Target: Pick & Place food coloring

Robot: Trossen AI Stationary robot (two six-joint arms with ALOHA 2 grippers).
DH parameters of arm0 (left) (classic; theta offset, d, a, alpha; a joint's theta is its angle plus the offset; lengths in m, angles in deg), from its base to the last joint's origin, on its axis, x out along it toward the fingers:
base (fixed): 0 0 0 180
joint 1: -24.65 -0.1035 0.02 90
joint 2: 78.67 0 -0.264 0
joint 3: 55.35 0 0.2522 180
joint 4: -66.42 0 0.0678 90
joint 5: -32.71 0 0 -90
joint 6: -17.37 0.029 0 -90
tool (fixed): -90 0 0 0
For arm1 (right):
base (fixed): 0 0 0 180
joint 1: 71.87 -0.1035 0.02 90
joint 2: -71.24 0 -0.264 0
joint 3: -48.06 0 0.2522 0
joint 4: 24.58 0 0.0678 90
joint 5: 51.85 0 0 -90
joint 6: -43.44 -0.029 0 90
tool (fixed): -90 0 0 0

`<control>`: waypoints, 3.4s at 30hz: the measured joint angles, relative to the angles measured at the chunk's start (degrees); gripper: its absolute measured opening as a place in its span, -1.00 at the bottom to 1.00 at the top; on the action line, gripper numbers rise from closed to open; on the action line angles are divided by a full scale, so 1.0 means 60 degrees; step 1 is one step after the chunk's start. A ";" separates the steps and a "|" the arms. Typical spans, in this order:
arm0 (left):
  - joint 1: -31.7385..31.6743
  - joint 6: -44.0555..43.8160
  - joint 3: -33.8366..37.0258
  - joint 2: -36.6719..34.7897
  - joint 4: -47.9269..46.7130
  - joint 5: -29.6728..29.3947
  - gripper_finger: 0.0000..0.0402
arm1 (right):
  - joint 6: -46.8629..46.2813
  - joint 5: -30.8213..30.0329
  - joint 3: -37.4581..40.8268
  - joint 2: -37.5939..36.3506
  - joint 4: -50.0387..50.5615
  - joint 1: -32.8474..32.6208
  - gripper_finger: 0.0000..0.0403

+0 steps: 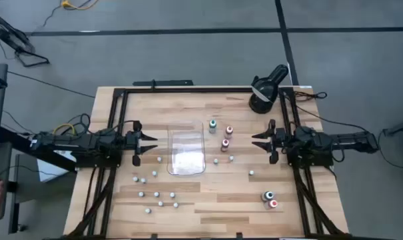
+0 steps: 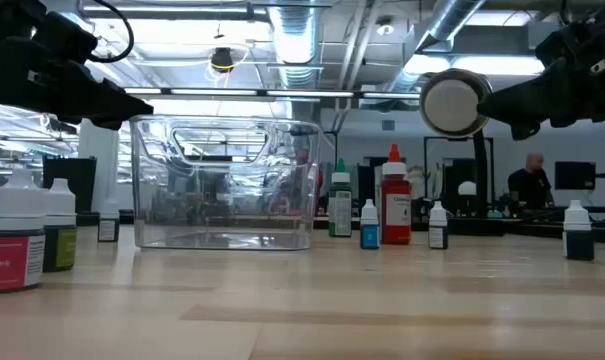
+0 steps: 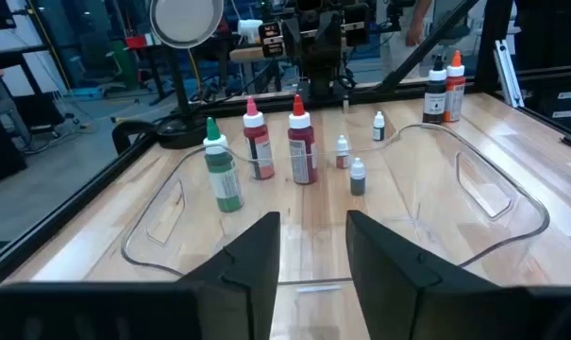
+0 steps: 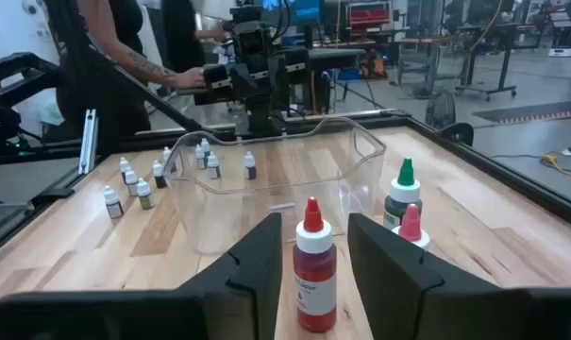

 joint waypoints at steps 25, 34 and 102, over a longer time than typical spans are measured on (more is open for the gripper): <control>0.0003 0.0000 0.0000 0.0003 -0.0001 -0.0002 -0.42 | 0.0003 0.0000 0.0000 -0.0001 0.0000 0.0003 -0.44; 0.0002 0.0000 -0.0002 0.0002 -0.0001 0.0001 -0.42 | 0.0004 0.0000 0.0000 -0.0003 0.0000 0.0003 -0.44; 0.2371 -0.2574 -0.6349 0.9577 -0.7107 -0.0436 -0.31 | 0.0002 0.0000 0.0000 -0.0002 0.0000 0.0002 -0.44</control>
